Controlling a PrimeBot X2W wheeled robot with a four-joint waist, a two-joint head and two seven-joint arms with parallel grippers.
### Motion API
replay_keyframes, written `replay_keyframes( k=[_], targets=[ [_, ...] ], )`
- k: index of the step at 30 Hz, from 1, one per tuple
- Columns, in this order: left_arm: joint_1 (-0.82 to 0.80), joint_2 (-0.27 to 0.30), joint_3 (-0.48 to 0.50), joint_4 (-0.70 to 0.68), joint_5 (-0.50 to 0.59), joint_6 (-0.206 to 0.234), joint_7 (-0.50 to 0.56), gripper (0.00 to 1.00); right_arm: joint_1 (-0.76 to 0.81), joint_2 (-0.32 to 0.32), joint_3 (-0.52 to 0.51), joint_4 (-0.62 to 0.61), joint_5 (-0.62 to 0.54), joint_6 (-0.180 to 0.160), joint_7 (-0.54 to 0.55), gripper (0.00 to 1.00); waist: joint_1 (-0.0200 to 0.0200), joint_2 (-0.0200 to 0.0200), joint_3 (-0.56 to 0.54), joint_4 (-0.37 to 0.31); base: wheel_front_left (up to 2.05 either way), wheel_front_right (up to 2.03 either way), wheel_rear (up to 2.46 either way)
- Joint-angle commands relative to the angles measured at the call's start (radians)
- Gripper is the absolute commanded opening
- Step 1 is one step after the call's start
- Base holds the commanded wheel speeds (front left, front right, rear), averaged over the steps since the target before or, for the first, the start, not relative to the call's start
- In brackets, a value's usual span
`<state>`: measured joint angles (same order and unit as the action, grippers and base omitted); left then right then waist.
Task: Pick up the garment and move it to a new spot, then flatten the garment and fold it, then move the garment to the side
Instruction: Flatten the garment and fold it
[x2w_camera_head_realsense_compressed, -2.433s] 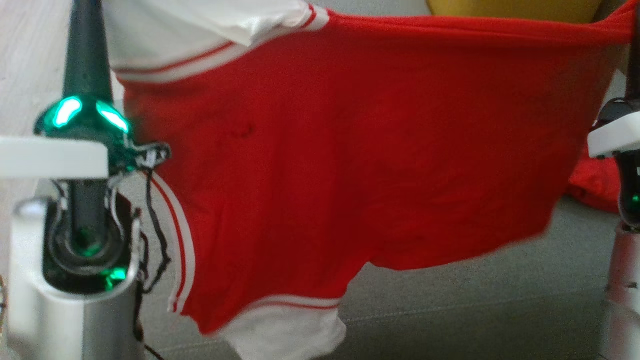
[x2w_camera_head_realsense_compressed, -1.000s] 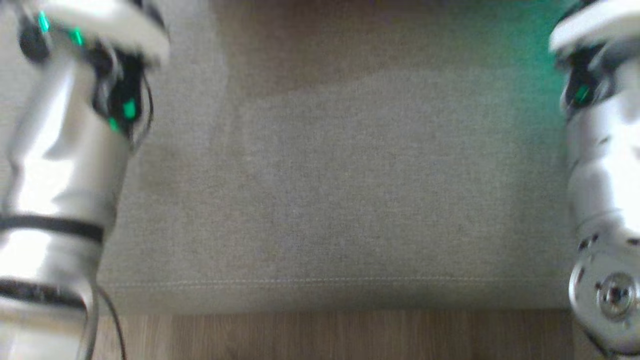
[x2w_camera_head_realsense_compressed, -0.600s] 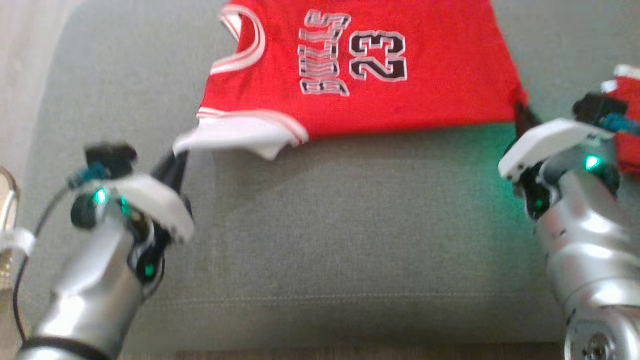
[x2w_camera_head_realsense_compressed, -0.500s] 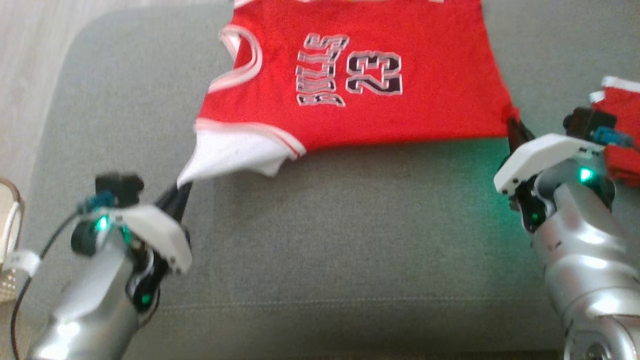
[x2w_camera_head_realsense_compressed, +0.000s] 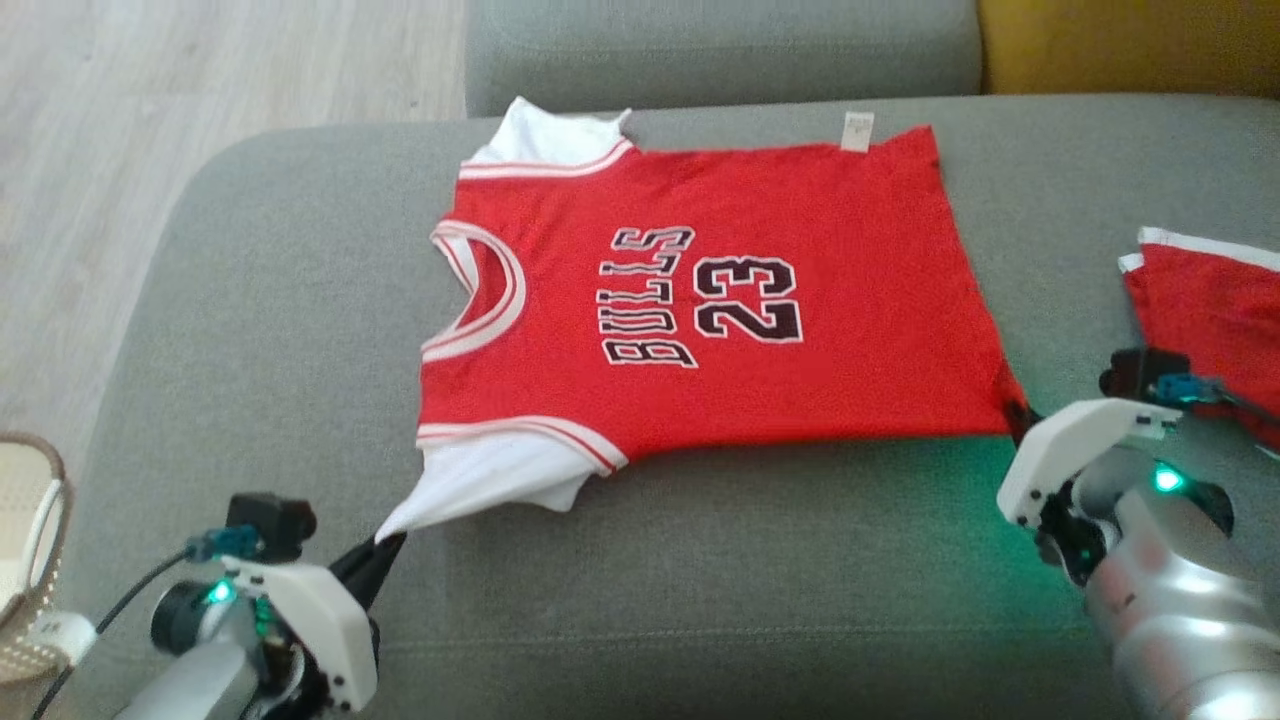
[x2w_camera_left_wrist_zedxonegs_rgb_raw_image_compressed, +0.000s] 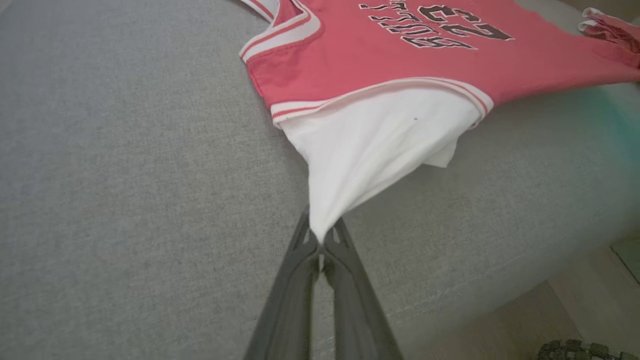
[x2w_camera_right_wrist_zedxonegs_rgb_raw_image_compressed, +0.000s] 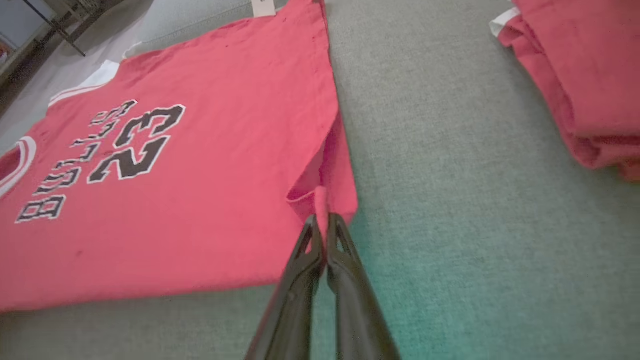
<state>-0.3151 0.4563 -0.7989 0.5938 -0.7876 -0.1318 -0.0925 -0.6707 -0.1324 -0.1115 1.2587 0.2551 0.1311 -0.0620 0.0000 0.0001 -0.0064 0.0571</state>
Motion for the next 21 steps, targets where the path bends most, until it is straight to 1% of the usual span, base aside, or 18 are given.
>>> replay_keyframes(
  k=[1, 6, 8, 12, 17, 21],
  targets=[
    [-0.033, 0.053, 0.036, -0.027, -0.008, 0.001, 0.000, 0.00, -0.013, -0.015, 0.033, -0.027, 0.006, 0.000, 0.006, 0.00, 0.0000, -0.0001, -0.011, -0.002, 0.00, 0.00, 0.00],
    [0.020, 0.078, 0.030, -0.086, -0.052, 0.001, 0.045, 0.00, 0.023, -0.028, 0.088, -0.058, 0.063, 0.000, 0.097, 0.00, 0.0000, -0.0001, -0.033, -0.012, 0.00, 0.00, 0.00],
    [0.036, 0.100, 0.020, -0.111, -0.053, 0.001, 0.062, 0.00, 0.040, -0.034, 0.121, -0.079, 0.084, 0.000, 0.145, 0.00, 0.0000, -0.0001, -0.038, -0.017, 0.00, 0.00, 0.00],
    [0.069, 0.128, 0.011, -0.148, -0.069, 0.001, 0.090, 0.00, 0.079, -0.072, 0.182, -0.125, 0.111, 0.000, 0.222, 0.00, 0.0000, -0.0001, -0.046, -0.027, 0.00, 0.00, 0.00],
    [0.103, 0.154, 0.008, -0.187, -0.092, 0.002, 0.118, 0.00, 0.134, -0.104, 0.230, -0.187, 0.172, 0.000, 0.326, 0.00, 0.0000, -0.0001, -0.059, -0.033, 0.00, 0.00, 0.00],
    [0.136, 0.184, 0.000, -0.219, -0.121, 0.004, 0.167, 0.00, 0.179, -0.136, 0.258, -0.245, 0.218, 0.000, 0.422, 0.00, 0.0000, -0.0001, -0.070, -0.040, 0.00, 0.00, 0.00]
  ],
)
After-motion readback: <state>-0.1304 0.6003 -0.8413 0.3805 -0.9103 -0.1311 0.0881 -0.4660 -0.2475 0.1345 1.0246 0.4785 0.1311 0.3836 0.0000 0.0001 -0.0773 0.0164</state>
